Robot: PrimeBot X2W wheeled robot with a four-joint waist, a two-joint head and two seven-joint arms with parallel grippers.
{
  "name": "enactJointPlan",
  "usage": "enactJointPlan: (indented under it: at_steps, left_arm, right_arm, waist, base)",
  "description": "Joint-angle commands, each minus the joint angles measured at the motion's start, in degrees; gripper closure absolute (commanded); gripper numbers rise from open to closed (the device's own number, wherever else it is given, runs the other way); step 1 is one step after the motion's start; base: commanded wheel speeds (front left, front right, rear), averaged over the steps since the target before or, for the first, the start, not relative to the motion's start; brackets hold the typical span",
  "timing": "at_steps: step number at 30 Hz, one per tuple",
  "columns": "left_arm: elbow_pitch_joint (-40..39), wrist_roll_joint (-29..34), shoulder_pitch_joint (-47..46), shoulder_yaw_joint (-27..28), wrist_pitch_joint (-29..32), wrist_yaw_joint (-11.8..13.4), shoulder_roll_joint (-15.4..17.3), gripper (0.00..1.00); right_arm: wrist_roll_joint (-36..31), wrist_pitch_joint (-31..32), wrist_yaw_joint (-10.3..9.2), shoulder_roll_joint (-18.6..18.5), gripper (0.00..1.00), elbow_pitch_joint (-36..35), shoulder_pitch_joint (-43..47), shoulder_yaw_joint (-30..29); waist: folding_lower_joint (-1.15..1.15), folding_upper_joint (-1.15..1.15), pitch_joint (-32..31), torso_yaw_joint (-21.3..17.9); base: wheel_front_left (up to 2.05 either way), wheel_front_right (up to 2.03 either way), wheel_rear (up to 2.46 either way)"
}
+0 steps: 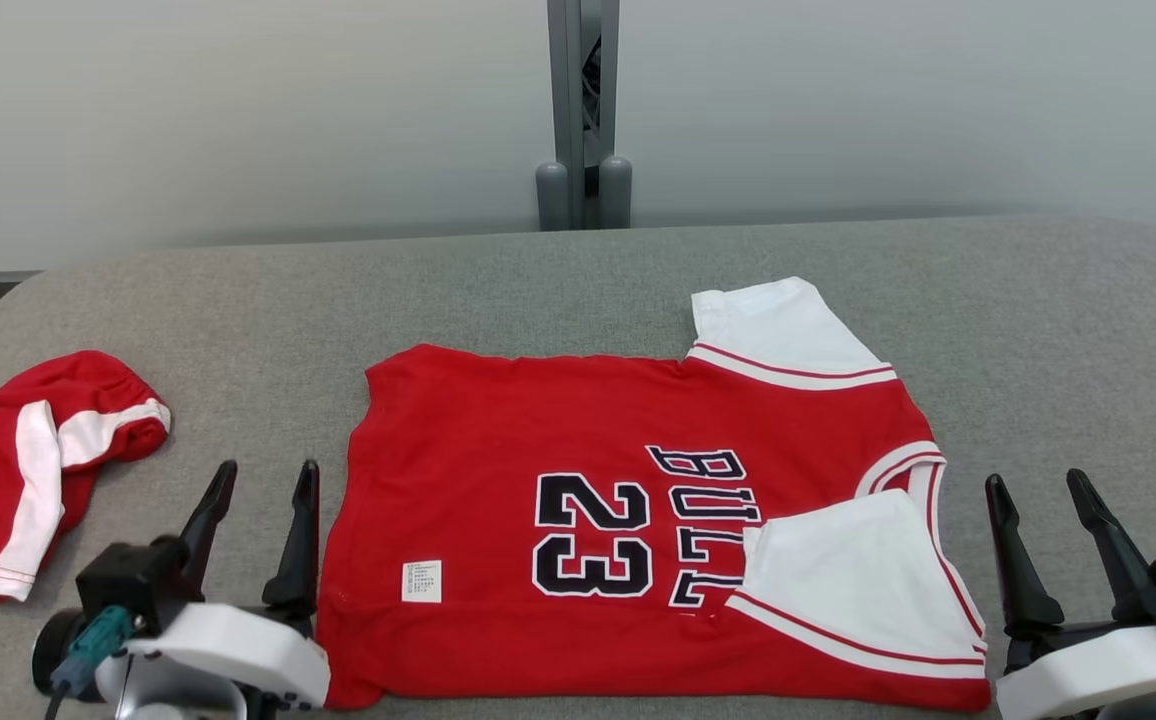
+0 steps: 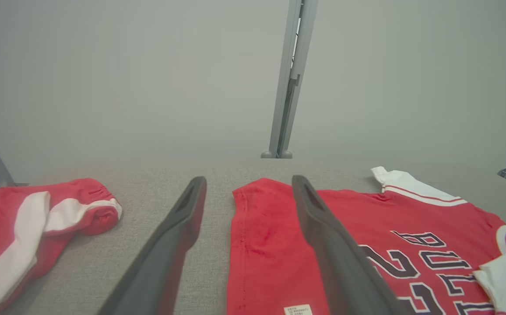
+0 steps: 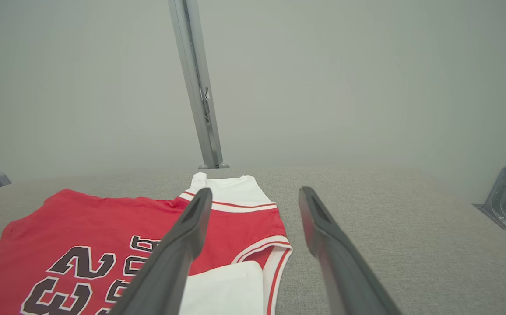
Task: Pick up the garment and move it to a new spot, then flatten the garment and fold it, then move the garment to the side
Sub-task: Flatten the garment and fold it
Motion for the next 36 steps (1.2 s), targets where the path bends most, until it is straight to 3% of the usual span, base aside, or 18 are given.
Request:
enactJointPlan:
  at_steps: [1, 8, 18, 27, 32, 33, 34, 35, 36]
  left_arm:
    - [0.12, 0.02, -2.11, -0.16, 0.33, -0.48, 0.19, 0.0]
    - [4.89, -2.07, -11.48, -1.3, 5.91, -4.43, 0.31, 0.0]
    - [26.43, -8.99, -30.28, -1.33, 18.66, -13.35, 0.13, 0.0]
    - [44.16, -12.16, -40.69, -0.99, 22.69, -16.91, -0.92, 0.0]
    - [50.12, -13.0, -43.9, -1.39, 24.08, -17.95, -1.71, 0.0]
    - [50.88, -13.24, -44.45, -1.39, 23.84, -18.33, -1.82, 0.49]
    - [51.43, -13.32, -44.89, -1.57, 23.51, -18.47, -1.96, 0.79]
    - [51.8, -13.53, -45.19, -1.66, 23.01, -18.67, -2.14, 1.0]
    - [52.14, -13.57, -45.53, -1.94, 22.48, -18.81, -2.22, 1.0]
  right_arm:
    - [0.17, 0.2, -0.02, -0.14, 0.0, -0.13, -0.32, 0.1]
    - [0.71, 0.08, -0.02, -0.25, 0.0, -0.2, -2.75, 1.67]
    - [2.55, -1.81, -0.02, -1.07, 0.0, 1.85, -7.94, 5.81]
    - [3.86, -3.68, -0.02, -1.93, 0.0, 4.47, -11.73, 7.92]
    - [4.09, -4.05, -0.02, -2.46, 0.0, 5.58, -13.17, 8.14]
    - [4.15, -4.08, -0.02, -2.65, 0.0, 5.75, -13.4, 8.12]
    - [4.29, -4.08, -0.02, -2.87, 0.0, 5.95, -13.73, 8.07]
    - [4.38, -4.04, -0.02, -3.15, 0.0, 6.05, -14.32, 8.05]
    - [4.43, -4.04, -0.02, -3.43, 0.0, 6.08, -15.02, 8.0]
  waist:
    - [0.0, 0.0, 0.61, -0.11]
    - [0.0, 0.0, 4.45, -2.46]
    - [0.0, 0.0, 12.21, -7.68]
    - [0.0, 0.0, 16.54, -9.62]
    - [0.0, 0.0, 17.73, -9.44]
    - [0.0, 0.0, 17.89, -9.35]
    - [0.0, 0.0, 18.0, -9.23]
    - [0.0, 0.0, 18.11, -9.08]
    - [0.0, 0.0, 18.19, -8.96]
  base:
    - [0.0, 0.0, 0.0]
    - [0.0, 0.0, 0.0]
    - [0.0, 0.0, 0.0]
    - [0.0, 0.0, 0.0]
    - [0.0, 0.0, 0.0]
    - [0.0, 0.0, 0.0]
    - [0.0, 0.0, 0.0]
    - [0.0, 0.0, 0.0]
    - [0.0, 0.0, 0.0]
